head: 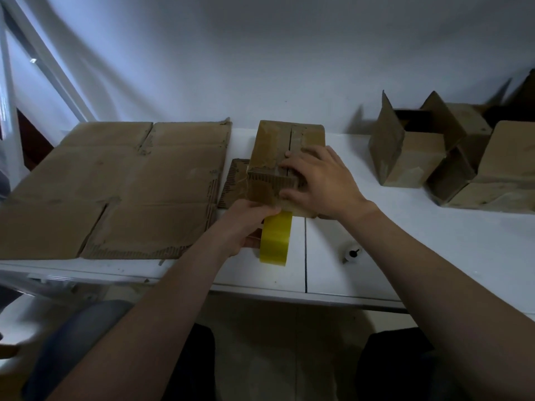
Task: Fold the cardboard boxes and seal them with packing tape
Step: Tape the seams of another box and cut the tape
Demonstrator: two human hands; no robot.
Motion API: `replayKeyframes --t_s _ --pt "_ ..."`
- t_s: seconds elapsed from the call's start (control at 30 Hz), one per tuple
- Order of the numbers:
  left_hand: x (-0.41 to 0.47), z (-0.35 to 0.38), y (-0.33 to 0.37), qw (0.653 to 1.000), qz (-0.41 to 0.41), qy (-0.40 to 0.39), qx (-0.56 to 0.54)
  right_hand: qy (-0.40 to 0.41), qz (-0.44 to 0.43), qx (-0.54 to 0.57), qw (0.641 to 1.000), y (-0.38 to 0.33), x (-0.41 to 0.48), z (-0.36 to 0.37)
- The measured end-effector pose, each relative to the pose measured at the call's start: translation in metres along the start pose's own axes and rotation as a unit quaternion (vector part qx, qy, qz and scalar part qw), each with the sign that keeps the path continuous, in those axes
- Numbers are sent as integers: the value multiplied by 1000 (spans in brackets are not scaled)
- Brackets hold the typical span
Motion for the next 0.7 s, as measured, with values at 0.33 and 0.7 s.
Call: replayKeyframes --t_s 0.33,0.7 --pt "0 7 -3 1000 4 30 -2 -67 137 51 987 49 -85 -31" --pt "-8 14 1 999 -1 44 -11 -277 185 147 931 40 -126 -18"
Point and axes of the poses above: each hand's wrist, its own x-axis towards the middle knuckle, its own z-axis out of the palm, y = z × x, the point moved 2 cm from there along x, towards the middle knuckle, and after that the axes turned 8 degrees about -z, right-handed, at the moved point
